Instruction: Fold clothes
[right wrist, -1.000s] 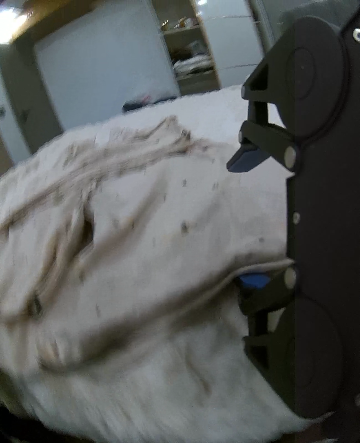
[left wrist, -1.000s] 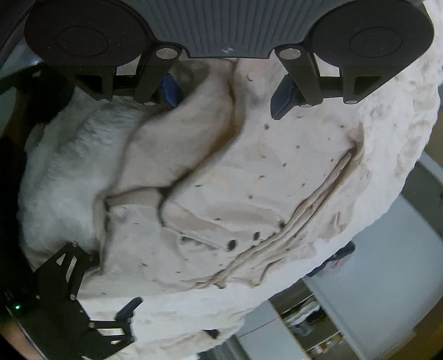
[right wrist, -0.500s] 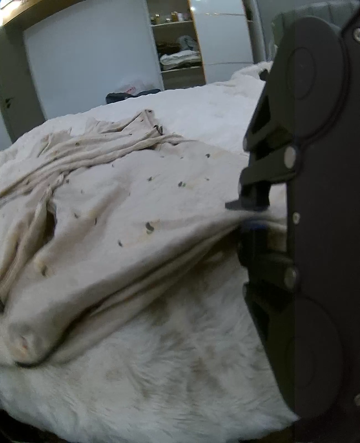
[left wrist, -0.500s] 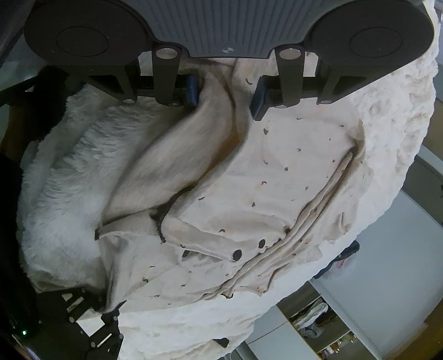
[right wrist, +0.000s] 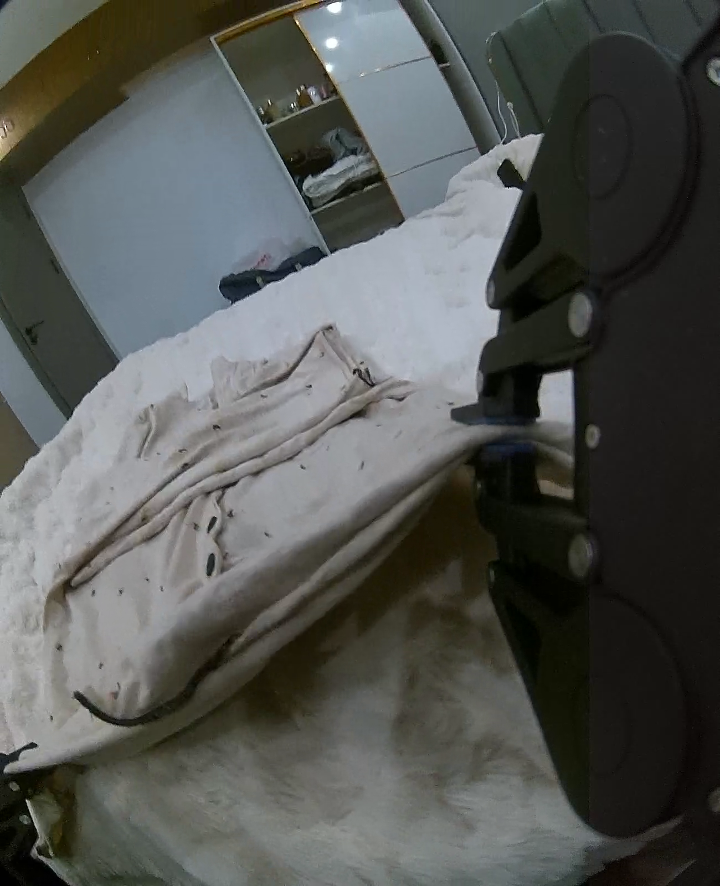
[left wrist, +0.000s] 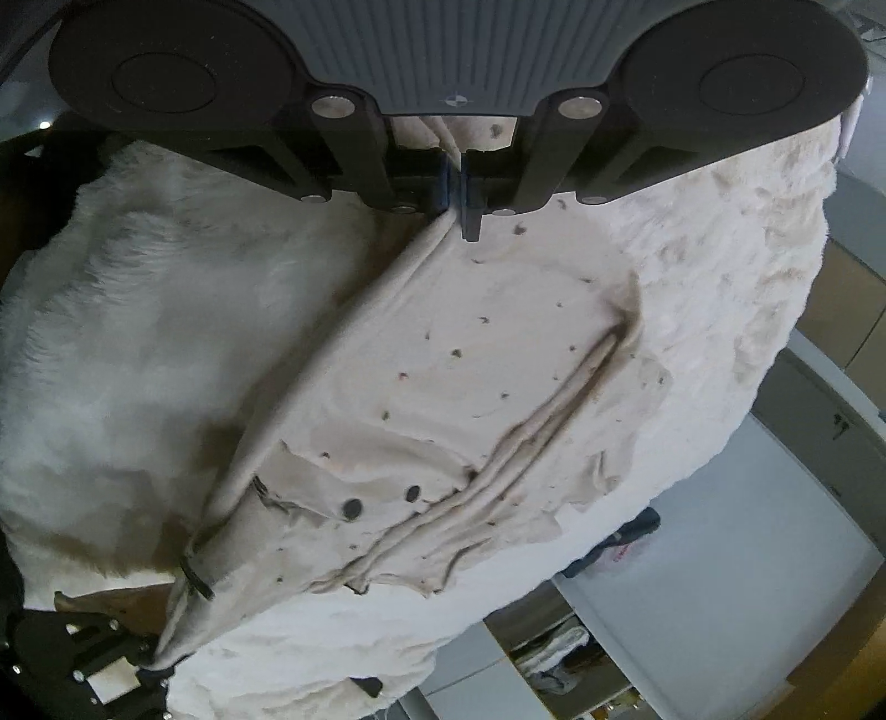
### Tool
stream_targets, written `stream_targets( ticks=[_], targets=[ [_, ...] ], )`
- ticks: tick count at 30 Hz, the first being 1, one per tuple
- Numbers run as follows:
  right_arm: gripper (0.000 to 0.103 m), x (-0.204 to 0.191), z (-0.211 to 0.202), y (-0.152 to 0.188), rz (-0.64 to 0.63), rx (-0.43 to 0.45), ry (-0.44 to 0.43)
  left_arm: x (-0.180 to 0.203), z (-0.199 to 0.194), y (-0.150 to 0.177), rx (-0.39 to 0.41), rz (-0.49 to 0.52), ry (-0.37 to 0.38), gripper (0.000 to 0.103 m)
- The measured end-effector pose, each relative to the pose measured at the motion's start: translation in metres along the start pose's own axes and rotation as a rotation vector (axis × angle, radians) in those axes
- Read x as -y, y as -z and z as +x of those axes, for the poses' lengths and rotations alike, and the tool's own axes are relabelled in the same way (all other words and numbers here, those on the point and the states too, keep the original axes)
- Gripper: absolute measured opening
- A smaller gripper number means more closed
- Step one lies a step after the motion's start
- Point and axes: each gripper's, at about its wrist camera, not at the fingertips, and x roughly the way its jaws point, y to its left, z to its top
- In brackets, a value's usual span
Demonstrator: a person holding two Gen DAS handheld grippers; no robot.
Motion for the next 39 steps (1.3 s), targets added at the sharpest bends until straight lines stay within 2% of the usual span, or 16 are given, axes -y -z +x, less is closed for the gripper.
stream_targets(
  ticks=[5,10,21,26,30,34,37,39],
  targets=[
    [0.004,-0.007,-0.004,0.0,-0.014,0.009,0.019,-0.003,-0.009,0.0,0.018,0.062,-0.017,0.003],
    [0.004,-0.003,-0.021,-0.006,0.005,0.047,0.055,-0.008,-0.029,-0.003,0.039,0.099,0.002,0.003],
    [0.003,-0.003,-0.071,0.002,-0.051,0.123,0.115,-0.017,-0.081,-0.003,0.072,0.176,-0.072,0.002],
    [0.003,-0.01,-0.096,0.007,-0.085,0.133,0.118,-0.01,-0.095,0.0,0.051,0.222,-0.06,0.003],
    [0.003,-0.018,-0.113,0.012,-0.124,0.118,0.088,-0.011,-0.104,0.003,0.031,0.234,-0.054,0.003],
    [0.003,-0.015,-0.117,0.006,-0.143,0.121,0.069,-0.022,-0.099,0.001,0.048,0.238,-0.132,0.003],
    [0.003,0.004,-0.097,-0.005,-0.143,0.15,0.099,-0.036,-0.085,-0.008,0.077,0.234,-0.211,0.003],
    [0.003,0.023,-0.077,-0.019,-0.124,0.161,0.124,-0.053,-0.064,-0.027,0.13,0.268,-0.317,0.003]
  ],
)
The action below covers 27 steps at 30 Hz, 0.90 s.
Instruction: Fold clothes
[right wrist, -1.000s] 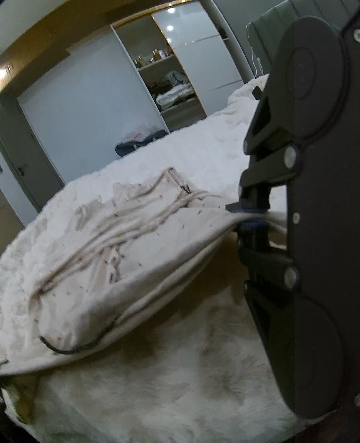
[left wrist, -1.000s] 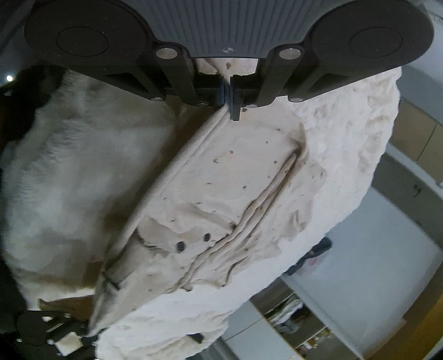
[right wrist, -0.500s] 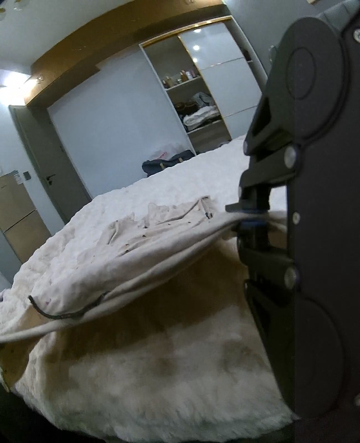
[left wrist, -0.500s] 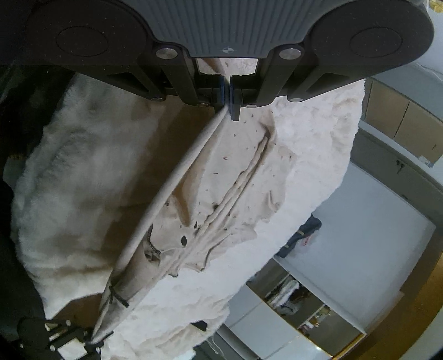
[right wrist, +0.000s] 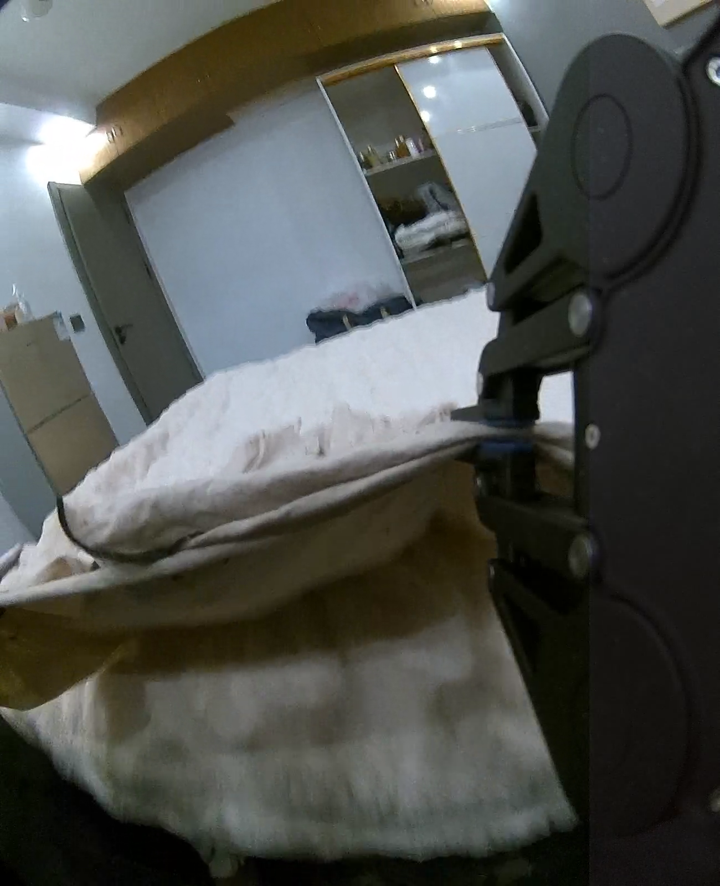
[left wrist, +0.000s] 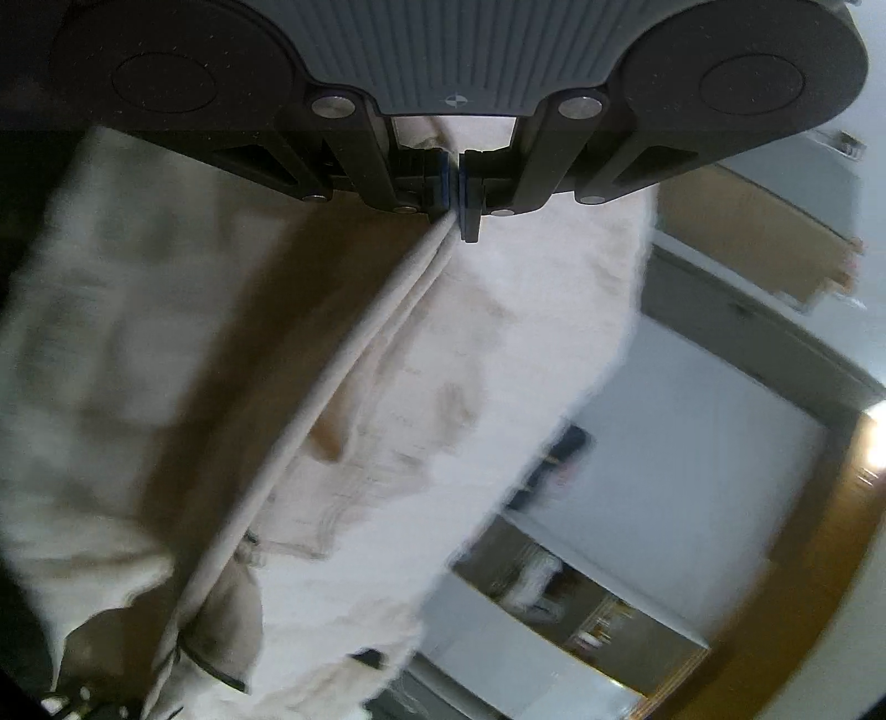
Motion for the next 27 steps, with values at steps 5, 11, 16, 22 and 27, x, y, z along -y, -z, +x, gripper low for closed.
stream_targets(
  ticks=[5,11,16,22,27],
  targets=[
    [0.003,0.05,0.073,-0.021,0.024,-0.003,0.082,-0.042,0.085,-0.031,0.111,0.061,-0.166,0.003],
    [0.003,0.112,0.198,-0.045,0.042,-0.048,0.1,-0.08,0.221,-0.066,0.14,0.132,-0.165,0.003],
    [0.003,0.136,0.328,-0.052,0.005,-0.11,0.028,-0.071,0.326,-0.072,0.083,0.186,-0.085,0.003],
    [0.003,0.121,0.457,-0.043,-0.093,-0.203,-0.054,-0.04,0.441,-0.071,0.063,0.317,0.006,0.007],
    [0.032,0.085,0.519,-0.003,-0.139,-0.421,-0.052,-0.024,0.494,-0.046,-0.056,0.335,-0.019,0.075]
  ],
)
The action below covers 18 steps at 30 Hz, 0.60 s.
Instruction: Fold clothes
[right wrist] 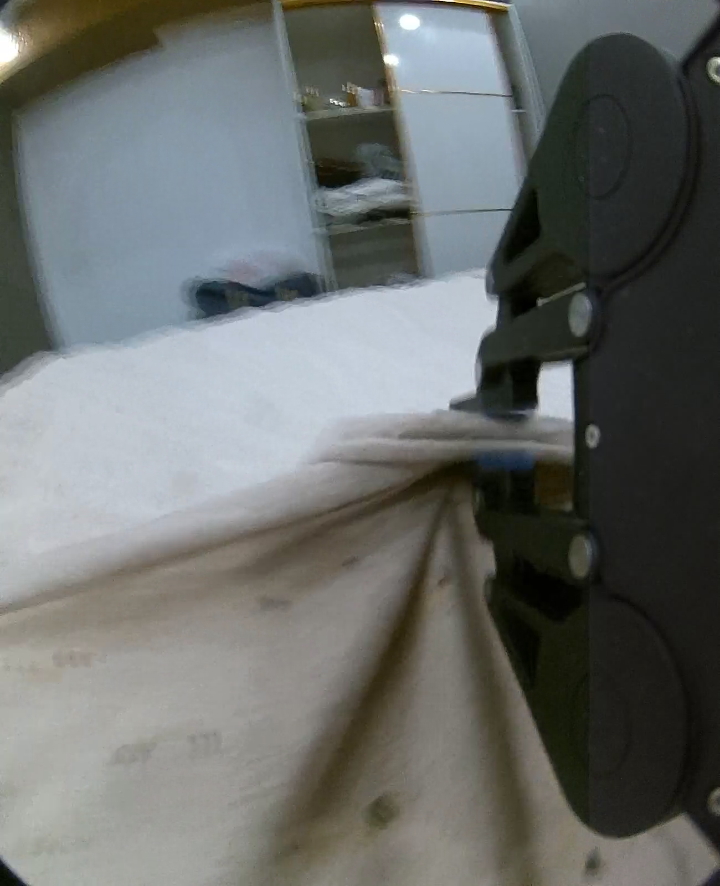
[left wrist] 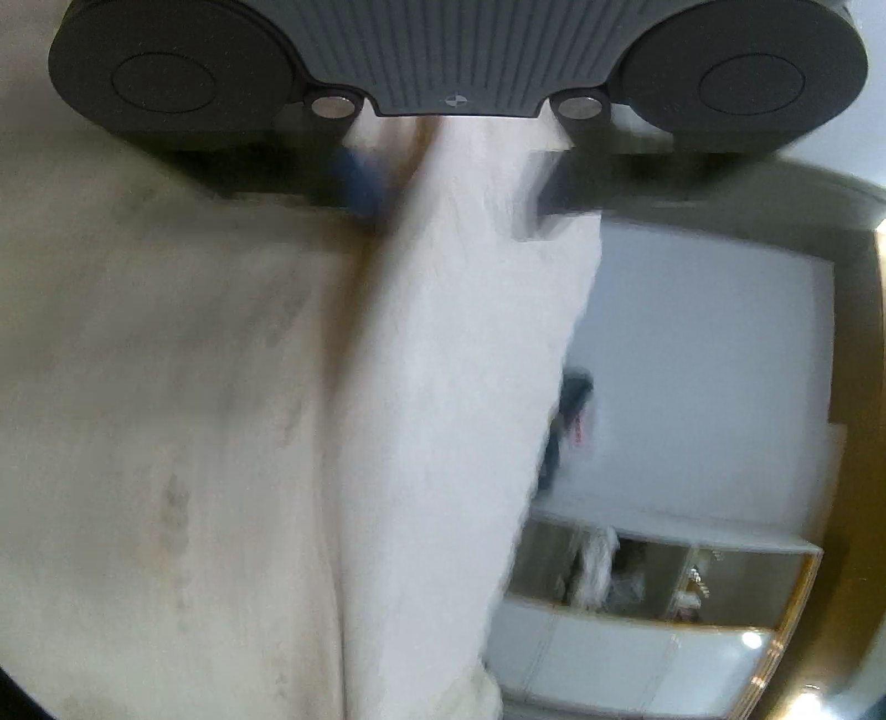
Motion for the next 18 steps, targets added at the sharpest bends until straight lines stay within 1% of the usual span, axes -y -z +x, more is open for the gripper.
stream_targets(
  ticks=[1,2,3,4,5,6,7,8,9,10,11,12,13,14,15,16,17,18],
  targets=[
    [0.034,-0.005,0.001,0.008,0.018,-0.014,0.006,-0.004,0.001,0.01,-0.024,-0.059,0.011,0.075],
    [0.042,-0.008,-0.003,0.017,0.047,-0.019,0.014,-0.014,-0.001,0.023,-0.045,-0.138,0.018,0.075],
    [0.054,-0.01,-0.007,0.021,0.063,-0.016,0.019,-0.022,-0.006,0.034,-0.057,-0.19,0.011,0.076],
    [0.059,-0.005,-0.017,0.032,0.12,-0.007,0.038,-0.028,-0.013,0.043,-0.065,-0.225,-0.001,0.076],
    [0.065,0.005,-0.033,0.05,0.208,-0.006,0.061,-0.039,-0.03,0.056,-0.073,-0.311,0.007,0.078],
    [0.066,0.014,-0.049,0.068,0.293,-0.003,0.077,-0.055,-0.055,0.074,-0.081,-0.44,0.033,0.079],
    [0.067,0.02,-0.064,0.083,0.364,0.007,0.065,-0.07,-0.08,0.092,-0.089,-0.568,0.058,0.082],
    [0.07,0.023,-0.078,0.094,0.422,0.021,0.043,-0.079,-0.1,0.103,-0.088,-0.66,0.095,0.082],
    [0.072,0.025,-0.101,0.114,0.526,0.048,-0.013,-0.082,-0.121,0.111,-0.074,-0.749,0.158,0.082],
    [0.073,0.021,-0.119,0.129,0.609,0.076,-0.072,-0.083,-0.141,0.117,-0.061,-0.839,0.213,0.085],
    [0.075,0.017,-0.137,0.143,0.692,0.104,-0.131,-0.078,-0.168,0.125,-0.041,-0.965,0.288,0.086],
    [0.075,0.012,-0.153,0.157,0.776,0.132,-0.193,-0.071,-0.19,0.13,-0.022,-1.069,0.355,0.086],
    [0.075,0.004,-0.164,0.168,0.852,0.156,-0.251,-0.065,-0.2,0.13,-0.012,-1.107,0.382,0.086],
    [0.075,-0.001,-0.173,0.175,0.906,0.172,-0.288,-0.054,-0.216,0.13,0.002,-1.158,0.406,0.086],
    [0.075,-0.015,-0.186,0.186,0.999,0.202,-0.35,-0.041,-0.233,0.131,0.021,-1.206,0.42,0.086],
    [0.075,-0.019,-0.192,0.191,1.048,0.229,-0.383,-0.027,-0.246,0.133,0.039,-1.248,0.431,0.086],
    [0.074,-0.027,-0.198,0.194,1.076,0.252,-0.399,-0.015,-0.252,0.133,0.049,-1.282,0.443,0.086],
    [0.072,-0.04,-0.202,0.198,1.121,0.284,-0.421,-0.005,-0.247,0.13,0.038,-1.302,0.455,0.086]
  ],
)
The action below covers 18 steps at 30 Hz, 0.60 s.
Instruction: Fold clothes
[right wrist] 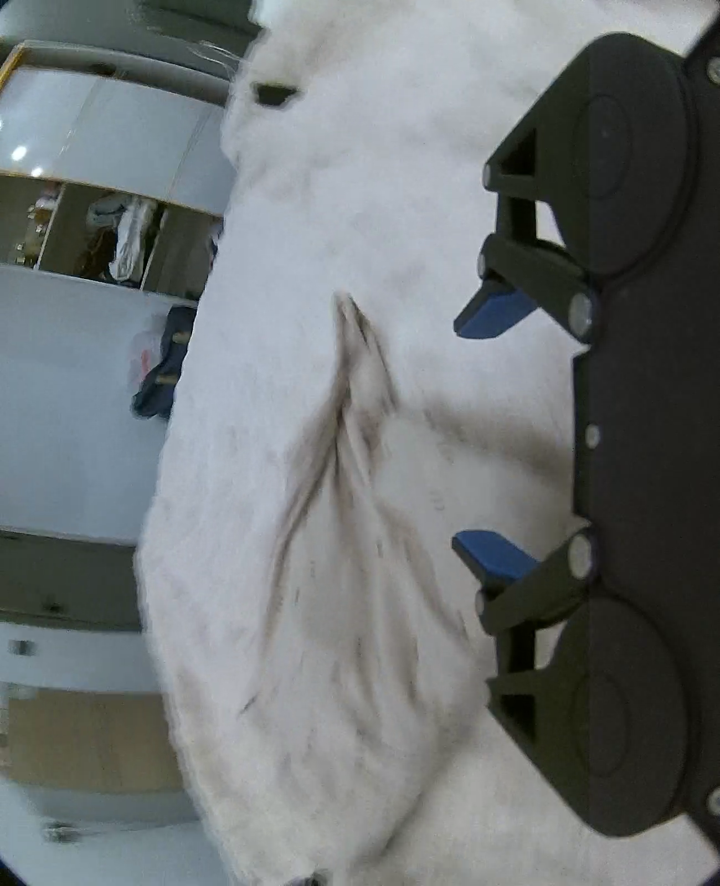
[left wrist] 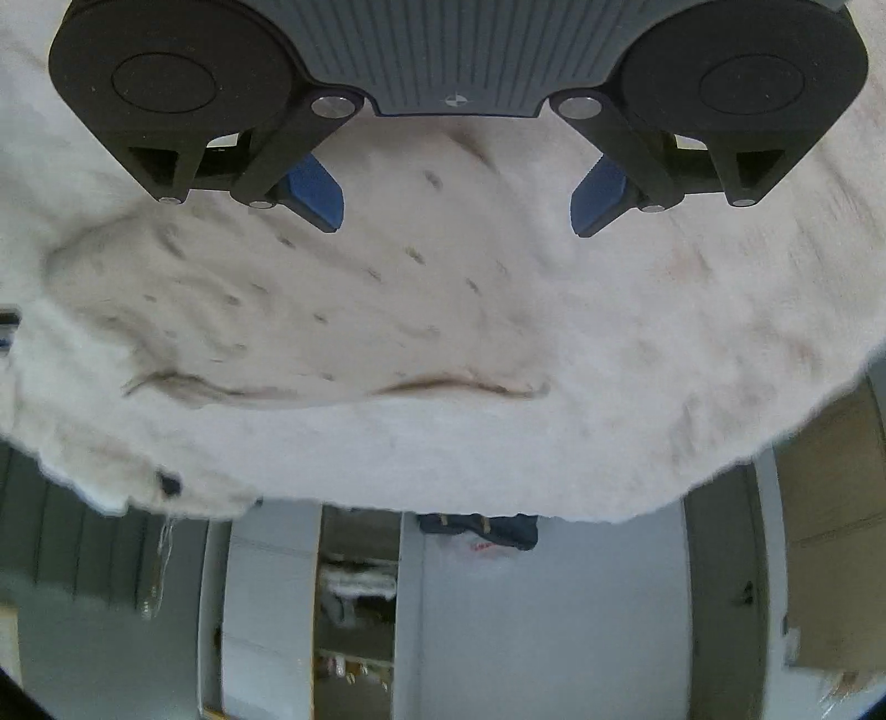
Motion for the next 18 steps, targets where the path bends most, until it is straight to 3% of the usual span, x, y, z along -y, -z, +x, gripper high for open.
stream_targets(
  ticks=[2,5,8,14,18],
  targets=[
    [0.069,0.004,-0.001,0.016,0.101,0.038,-0.043,0.004,0.017,0.009,-0.033,-0.042,0.0,0.075],
    [0.058,0.018,0.006,0.015,0.229,-0.01,-0.069,0.001,0.032,0.008,-0.034,-0.103,0.028,0.071],
    [0.058,0.024,0.014,0.004,0.234,0.038,-0.129,-0.009,0.056,0.01,-0.063,-0.23,0.105,0.056],
    [0.052,0.037,0.027,0.02,0.323,-0.013,-0.151,-0.003,0.059,0.013,-0.046,-0.268,0.128,0.057],
    [0.045,0.034,0.034,0.024,0.328,-0.021,-0.151,0.006,0.061,0.018,-0.049,-0.213,0.081,0.057]
  ],
)
